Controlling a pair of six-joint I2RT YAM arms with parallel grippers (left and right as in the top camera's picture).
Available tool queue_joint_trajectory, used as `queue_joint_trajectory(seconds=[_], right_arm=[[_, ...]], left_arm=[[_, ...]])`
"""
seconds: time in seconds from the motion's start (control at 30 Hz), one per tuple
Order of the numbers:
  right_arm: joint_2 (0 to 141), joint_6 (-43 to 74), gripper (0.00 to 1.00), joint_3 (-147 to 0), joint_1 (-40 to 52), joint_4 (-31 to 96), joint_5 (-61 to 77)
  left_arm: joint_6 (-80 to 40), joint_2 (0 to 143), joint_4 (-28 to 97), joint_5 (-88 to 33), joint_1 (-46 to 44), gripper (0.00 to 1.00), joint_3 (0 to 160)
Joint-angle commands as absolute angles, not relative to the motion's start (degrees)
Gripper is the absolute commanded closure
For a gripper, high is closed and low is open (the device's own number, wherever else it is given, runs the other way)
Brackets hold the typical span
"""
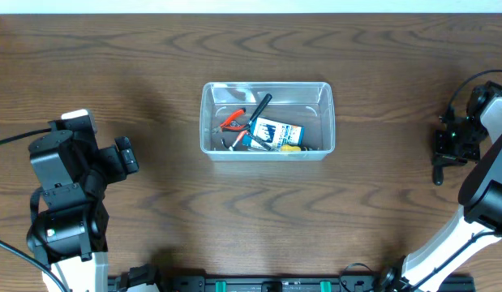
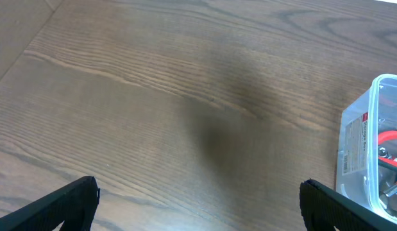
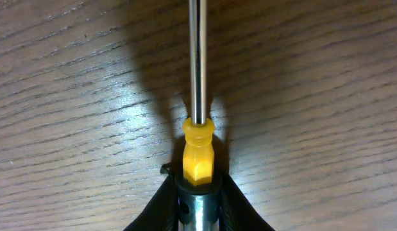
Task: Pack container
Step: 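Lower right gripper and grasp the long screwdriver by its handle, then carry the long screwdriver left and release it into the container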
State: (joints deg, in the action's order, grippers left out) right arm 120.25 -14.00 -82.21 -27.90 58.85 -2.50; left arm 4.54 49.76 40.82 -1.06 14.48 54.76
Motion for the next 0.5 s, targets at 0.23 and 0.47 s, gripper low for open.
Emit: queue_joint_trajectory(seconds=[0.23,0.47], right_arm=[[119.00,-14.44,0.99,-93.21,-20.84,66.02,9.96],[113.30,-21.10,0.99,-110.41,-6.04,70.94,9.17]], left_arm=[[5.28,49.74,40.58,-0.80,14.66,0.02,54.65],[5.28,49.74,40.58,-0.80,14.66,0.02,54.65]])
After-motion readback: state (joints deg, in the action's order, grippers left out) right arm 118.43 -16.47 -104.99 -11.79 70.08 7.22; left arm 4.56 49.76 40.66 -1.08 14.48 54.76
